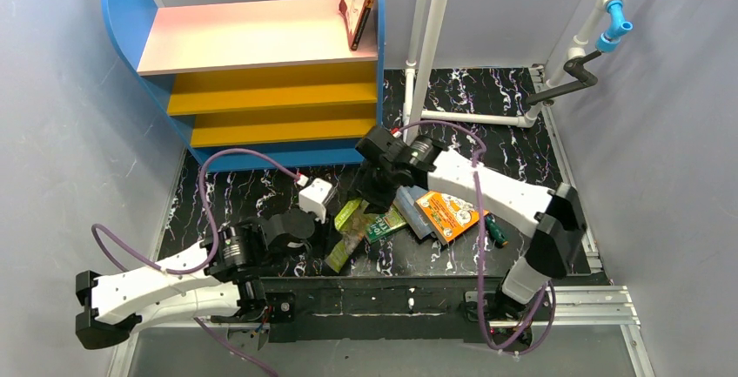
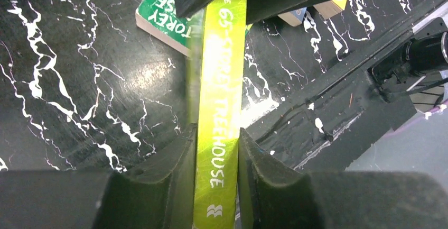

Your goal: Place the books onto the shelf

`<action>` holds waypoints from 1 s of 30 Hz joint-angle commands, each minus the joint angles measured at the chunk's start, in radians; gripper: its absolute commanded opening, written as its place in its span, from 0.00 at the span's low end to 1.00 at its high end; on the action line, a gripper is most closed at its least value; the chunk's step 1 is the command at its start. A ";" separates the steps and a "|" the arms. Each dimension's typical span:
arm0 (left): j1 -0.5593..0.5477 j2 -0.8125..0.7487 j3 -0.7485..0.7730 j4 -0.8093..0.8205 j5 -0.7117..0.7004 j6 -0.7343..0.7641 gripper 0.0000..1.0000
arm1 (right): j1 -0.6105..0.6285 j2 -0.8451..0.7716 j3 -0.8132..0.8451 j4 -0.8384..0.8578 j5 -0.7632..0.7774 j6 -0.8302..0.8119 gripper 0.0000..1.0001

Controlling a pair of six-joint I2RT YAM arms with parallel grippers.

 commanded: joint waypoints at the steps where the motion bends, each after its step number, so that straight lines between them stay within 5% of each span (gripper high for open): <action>1: 0.025 -0.057 -0.020 -0.205 -0.202 -0.092 0.00 | -0.034 -0.206 -0.172 0.115 0.070 -0.200 0.65; 11: 0.024 0.008 -0.039 -0.201 -0.296 -0.135 0.00 | -0.035 -0.284 -0.206 0.105 0.154 -0.233 0.72; 21: 0.024 -0.031 -0.023 -0.244 -0.538 -0.236 0.00 | -0.044 -0.403 -0.321 0.100 0.248 -0.233 0.71; 30: 0.024 -0.084 0.264 -0.254 -0.484 -0.073 0.00 | -0.044 -0.442 -0.367 0.135 0.254 -0.249 0.70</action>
